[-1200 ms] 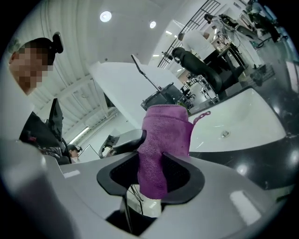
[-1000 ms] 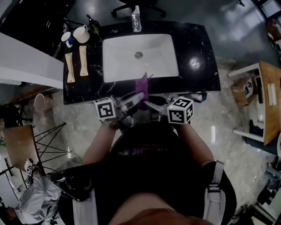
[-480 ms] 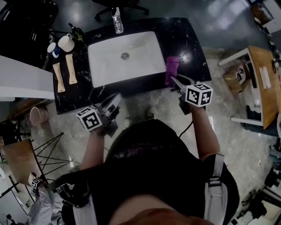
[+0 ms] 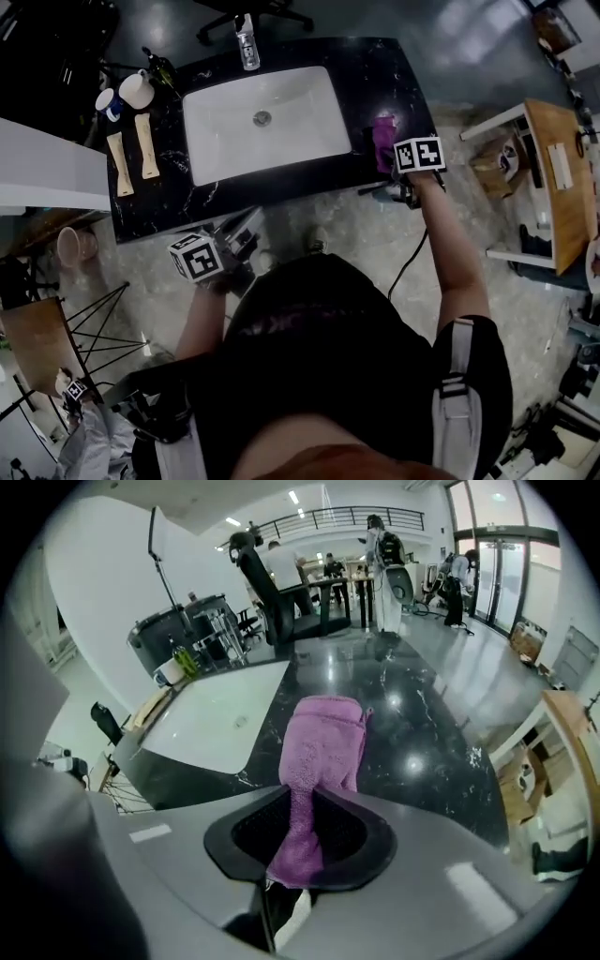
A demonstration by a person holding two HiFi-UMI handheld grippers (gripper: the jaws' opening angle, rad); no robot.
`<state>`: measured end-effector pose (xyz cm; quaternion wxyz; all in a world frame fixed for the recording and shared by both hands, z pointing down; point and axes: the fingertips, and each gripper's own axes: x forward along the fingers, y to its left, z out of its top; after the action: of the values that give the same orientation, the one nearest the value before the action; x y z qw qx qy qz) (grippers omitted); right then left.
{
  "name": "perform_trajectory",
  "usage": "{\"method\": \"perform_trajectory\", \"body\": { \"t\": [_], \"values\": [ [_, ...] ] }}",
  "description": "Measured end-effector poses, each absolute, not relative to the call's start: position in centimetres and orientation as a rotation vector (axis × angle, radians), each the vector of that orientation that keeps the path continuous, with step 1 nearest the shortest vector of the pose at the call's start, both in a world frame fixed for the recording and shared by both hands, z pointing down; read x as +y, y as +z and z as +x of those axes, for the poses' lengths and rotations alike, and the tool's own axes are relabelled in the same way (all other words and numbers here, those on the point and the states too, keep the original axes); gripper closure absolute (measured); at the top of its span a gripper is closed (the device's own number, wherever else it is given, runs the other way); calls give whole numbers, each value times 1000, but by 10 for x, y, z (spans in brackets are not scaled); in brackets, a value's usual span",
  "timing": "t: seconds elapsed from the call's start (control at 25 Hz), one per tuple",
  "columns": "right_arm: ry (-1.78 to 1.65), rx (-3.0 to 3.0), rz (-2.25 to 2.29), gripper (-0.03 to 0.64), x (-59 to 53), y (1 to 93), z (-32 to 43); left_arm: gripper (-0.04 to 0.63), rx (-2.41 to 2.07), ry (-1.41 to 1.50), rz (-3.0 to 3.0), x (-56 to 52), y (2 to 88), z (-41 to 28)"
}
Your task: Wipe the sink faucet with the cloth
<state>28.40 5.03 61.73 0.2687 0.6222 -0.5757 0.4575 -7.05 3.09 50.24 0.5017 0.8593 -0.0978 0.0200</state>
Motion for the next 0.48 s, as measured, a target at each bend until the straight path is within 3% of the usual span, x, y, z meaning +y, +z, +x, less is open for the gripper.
{"method": "perform_trajectory", "body": {
  "t": [0.36, 0.48],
  "values": [
    [1223, -1494, 1653, 529, 47, 626, 280, 595, -233, 31, 2072, 31, 503, -71],
    [1255, -1535, 1669, 485, 48, 619, 277, 595, -219, 38, 2077, 33, 502, -69]
  ]
}}
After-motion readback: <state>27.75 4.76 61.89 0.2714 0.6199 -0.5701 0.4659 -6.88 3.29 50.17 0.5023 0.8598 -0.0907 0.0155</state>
